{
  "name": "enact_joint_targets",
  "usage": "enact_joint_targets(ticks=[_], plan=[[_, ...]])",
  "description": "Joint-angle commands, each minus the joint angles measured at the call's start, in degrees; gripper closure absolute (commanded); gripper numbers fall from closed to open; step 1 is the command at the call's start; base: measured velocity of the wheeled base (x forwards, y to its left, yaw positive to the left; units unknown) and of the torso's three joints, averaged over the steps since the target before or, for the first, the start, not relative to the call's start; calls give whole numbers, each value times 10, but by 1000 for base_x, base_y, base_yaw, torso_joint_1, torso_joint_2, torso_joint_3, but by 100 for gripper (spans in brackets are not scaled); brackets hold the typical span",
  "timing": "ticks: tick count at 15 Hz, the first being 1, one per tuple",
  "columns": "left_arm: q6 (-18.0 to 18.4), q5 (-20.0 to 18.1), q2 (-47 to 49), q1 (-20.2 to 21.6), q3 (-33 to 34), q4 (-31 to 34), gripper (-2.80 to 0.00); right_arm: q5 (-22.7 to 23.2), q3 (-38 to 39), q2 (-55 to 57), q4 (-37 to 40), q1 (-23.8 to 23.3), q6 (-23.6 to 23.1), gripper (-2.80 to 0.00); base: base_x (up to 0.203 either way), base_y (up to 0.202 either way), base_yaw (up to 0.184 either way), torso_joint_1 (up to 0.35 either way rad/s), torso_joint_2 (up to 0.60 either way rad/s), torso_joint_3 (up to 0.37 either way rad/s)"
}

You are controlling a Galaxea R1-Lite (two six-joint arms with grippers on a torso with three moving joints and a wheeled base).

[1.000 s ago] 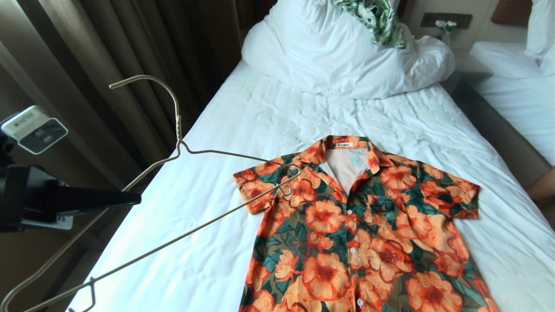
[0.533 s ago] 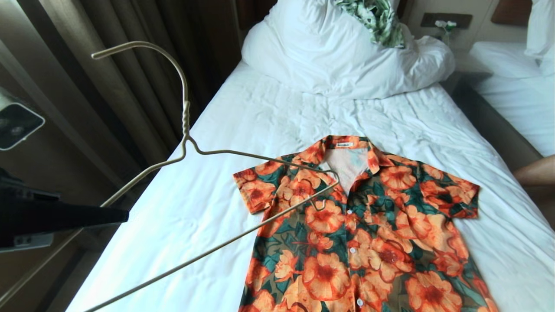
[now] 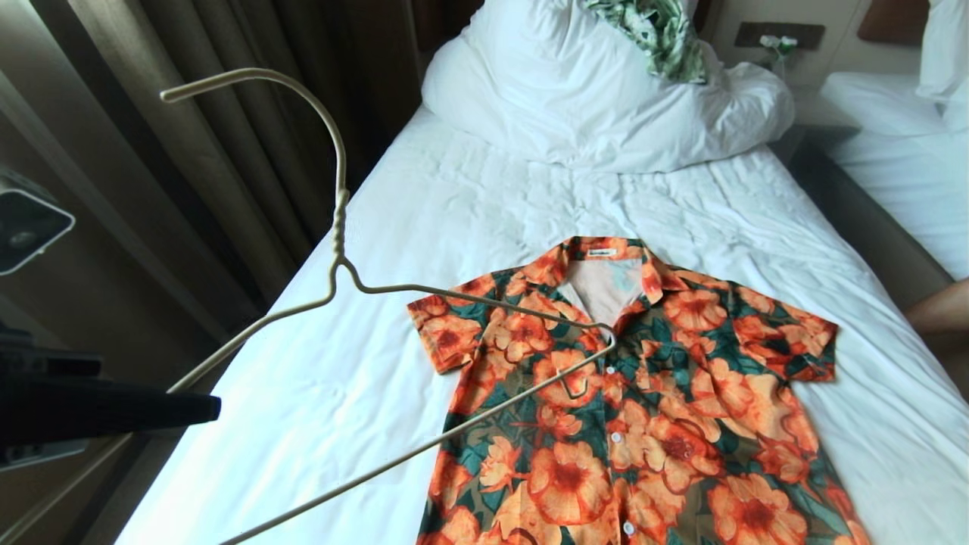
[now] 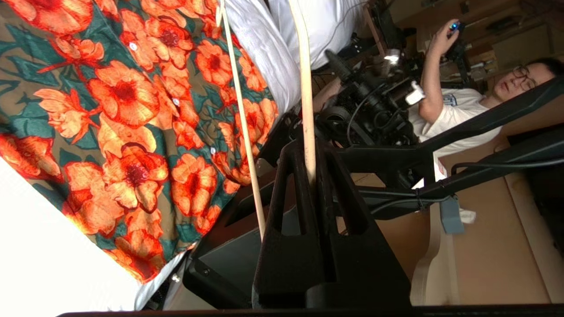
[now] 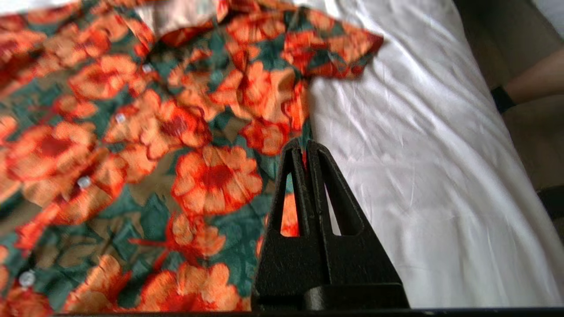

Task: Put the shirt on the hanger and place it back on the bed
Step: Lift the shirt and hanger

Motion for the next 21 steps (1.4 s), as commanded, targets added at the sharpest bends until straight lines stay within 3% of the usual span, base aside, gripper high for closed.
enact_joint_targets(ticks=[1, 7, 12, 16, 21], plan=[[0, -4, 1, -5, -1, 2, 0, 1, -49, 19, 12, 0, 3, 0, 0, 0, 0, 0, 0, 0], [-1, -4, -10, -9, -2, 2, 0, -4, -228, 259, 40, 2, 50, 0, 0, 0, 0, 0, 0, 0], [-2, -4, -14, -10, -10, 2, 0, -10, -405, 545, 49, -3, 105, 0, 0, 0, 0, 0, 0, 0], [-8, -4, 0, -17, -19, 0, 0, -5, -597, 778, 107, -1, 127, 0, 0, 0, 0, 0, 0, 0], [-14, -3, 34, -30, -20, -19, 0, 16, -786, 992, 184, 13, 132, 0, 0, 0, 0, 0, 0, 0]])
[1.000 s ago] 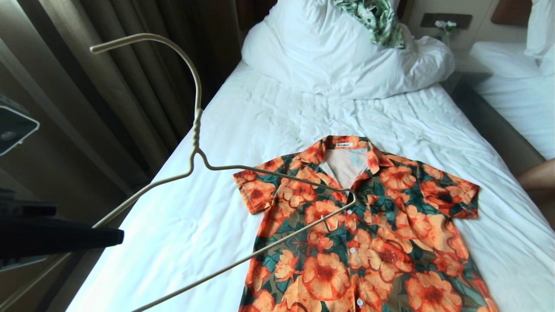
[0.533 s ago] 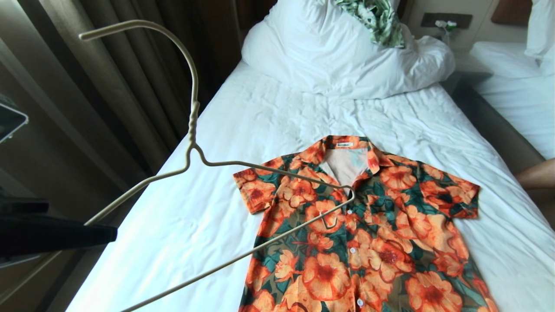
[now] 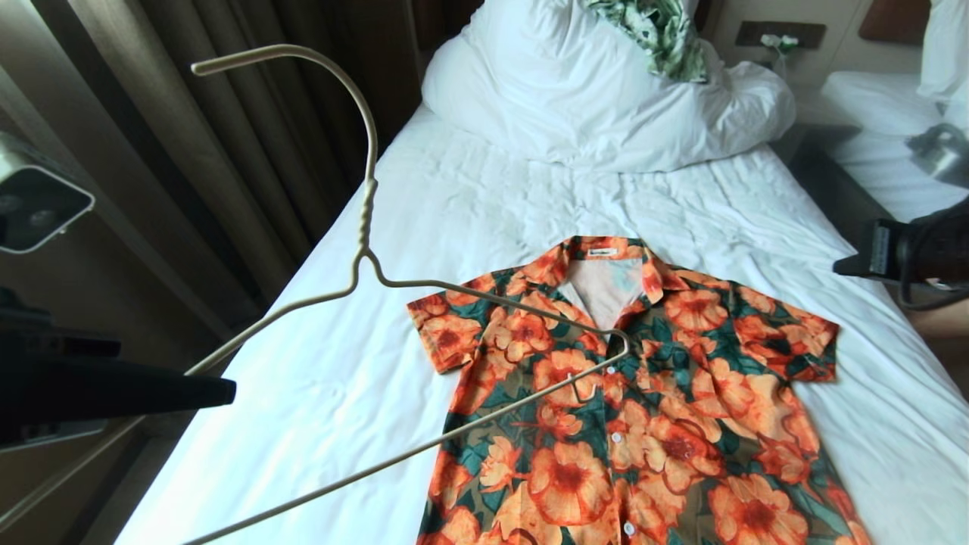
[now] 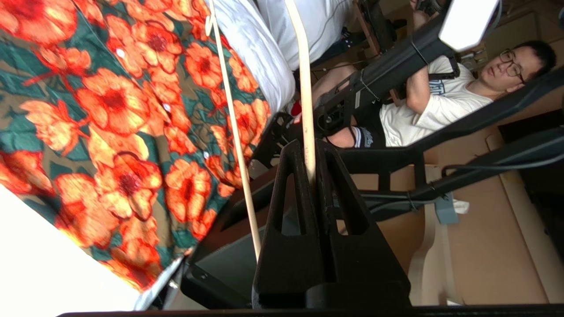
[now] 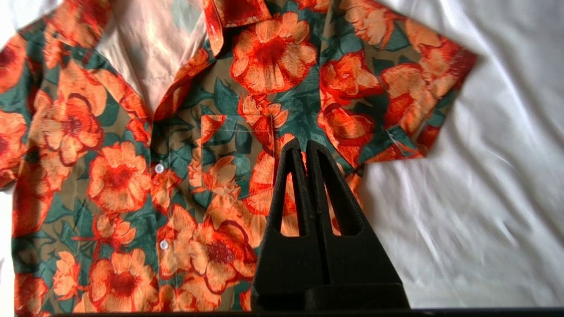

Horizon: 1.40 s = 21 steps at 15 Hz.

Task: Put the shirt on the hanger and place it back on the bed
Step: Lift the shirt and hanger

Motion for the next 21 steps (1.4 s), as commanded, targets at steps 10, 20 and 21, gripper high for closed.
enact_joint_targets(ticks=[10, 20, 21], plan=[[-50, -3, 11, 0, 6, -48, 0, -43, -350, 411, 14, 65, -23, 0, 0, 0, 0, 0, 0, 0], [-48, 0, 3, 1, 28, -49, 0, -56, -352, 474, -166, 94, -50, -280, 0, 0, 0, 0, 0, 0], [-48, 0, 3, 0, 28, -49, 0, -55, -352, 469, -167, 95, -50, -280, 0, 0, 0, 0, 0, 0]])
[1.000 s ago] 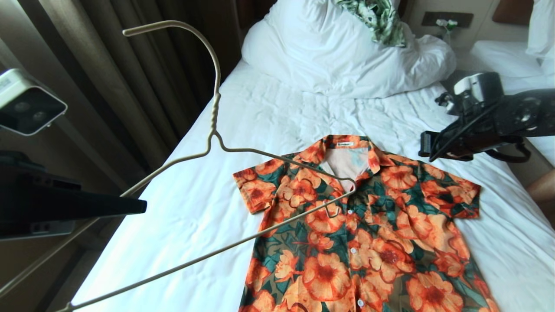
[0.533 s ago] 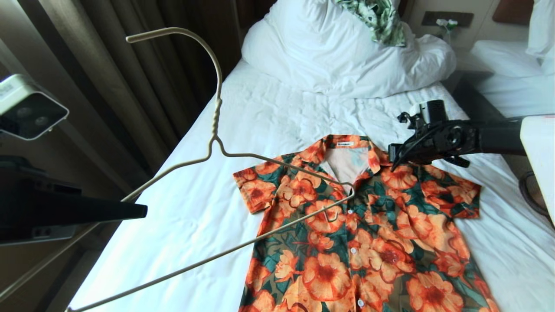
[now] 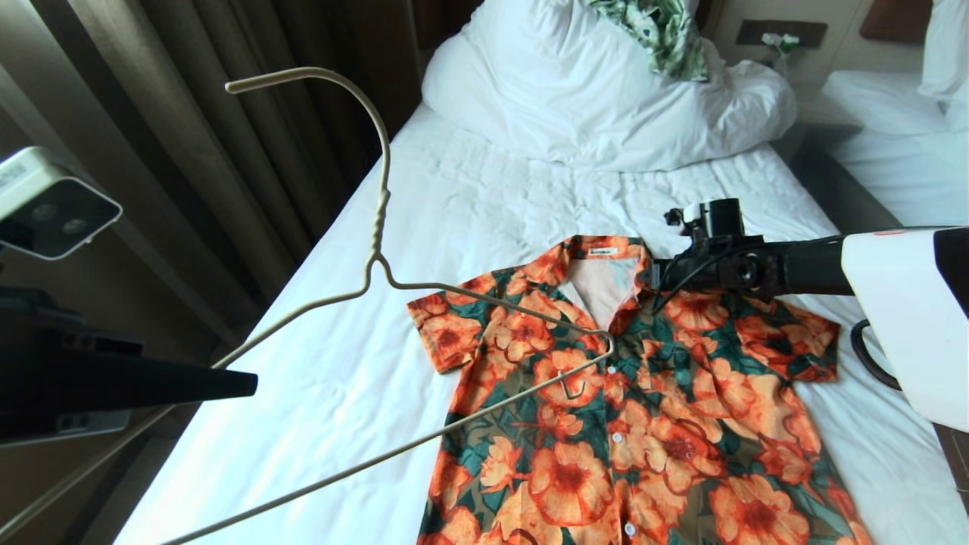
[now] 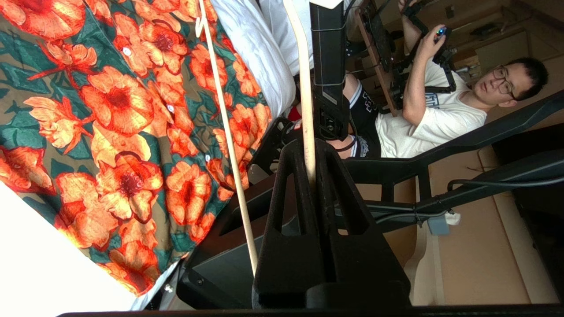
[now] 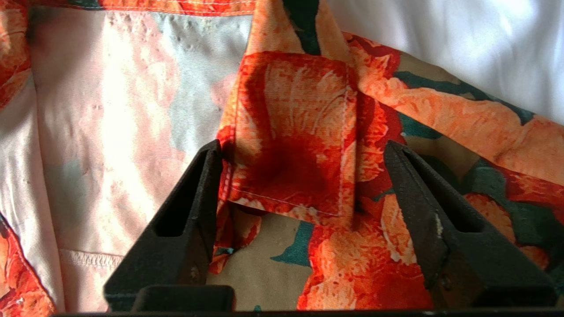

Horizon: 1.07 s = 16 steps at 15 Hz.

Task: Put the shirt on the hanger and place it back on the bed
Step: Lift the shirt and hanger

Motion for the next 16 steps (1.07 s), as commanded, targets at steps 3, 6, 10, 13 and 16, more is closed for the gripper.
enact_joint_targets(ticks=[3, 6, 10, 13, 16], plan=[[0, -4, 3, -2, 0, -2, 0, 7, 0, -31, 20, 1, 1, -280, 0, 0, 0, 0, 0, 0], [0, -5, 7, -2, 2, -4, 0, 5, -1, -8, 15, 4, -1, -280, 0, 0, 0, 0, 0, 0], [0, -4, 5, -1, 26, -27, 0, -8, -4, 25, -46, 6, -19, -280, 0, 0, 0, 0, 0, 0], [0, -4, 7, -2, 31, -34, 0, -25, -4, 29, -46, 5, -32, 0, 0, 0, 0, 0, 0, 0], [-1, -5, 5, -2, 29, -34, 0, -26, -4, 29, -44, 5, -31, 0, 0, 0, 0, 0, 0, 0]])
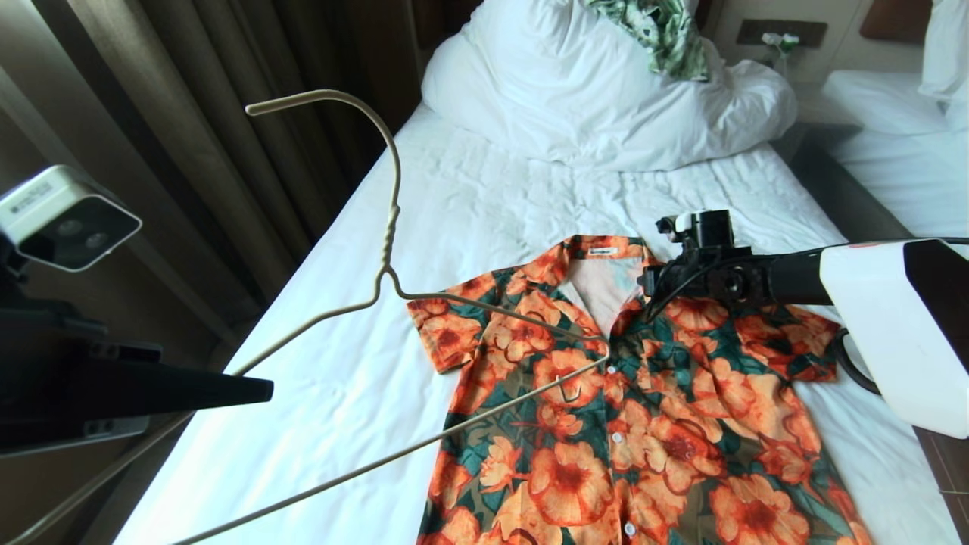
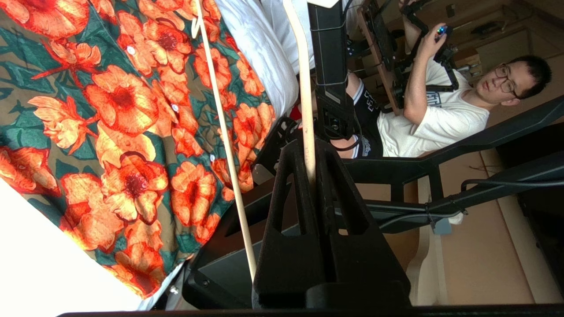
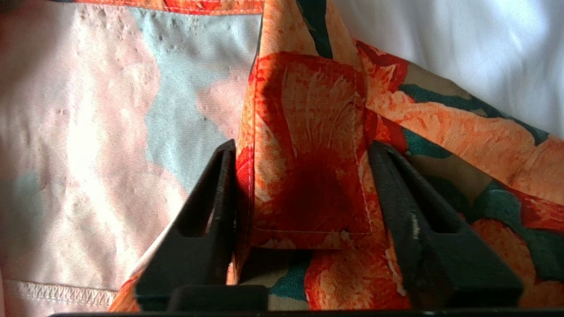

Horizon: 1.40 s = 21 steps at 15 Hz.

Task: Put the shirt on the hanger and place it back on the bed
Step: Lift the shirt and hanger, then hook one side of the shirt onto the hanger

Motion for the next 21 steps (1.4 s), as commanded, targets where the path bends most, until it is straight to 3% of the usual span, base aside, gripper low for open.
enact_joint_targets(ticks=[1, 5, 8, 14, 21], plan=[[-1, -4, -1, 0, 0, 2, 0, -1, 2, -3, 0, 0, 1, 0, 0, 0, 0, 0, 0, 0], [-1, -3, 5, 1, 1, 2, 0, -5, 19, -73, 23, -4, 16, 0, 0, 0, 0, 0, 0, 0], [-3, -3, 23, -1, -5, -15, 0, -2, 86, -164, 59, 2, 28, 0, 0, 0, 0, 0, 0, 0], [-16, -2, 58, -19, -23, -39, 0, 2, 256, -357, 65, 56, 28, 0, 0, 0, 0, 0, 0, 0], [-18, 0, 95, -31, -44, -61, 0, 4, 343, -475, 69, 116, 28, 0, 0, 0, 0, 0, 0, 0]])
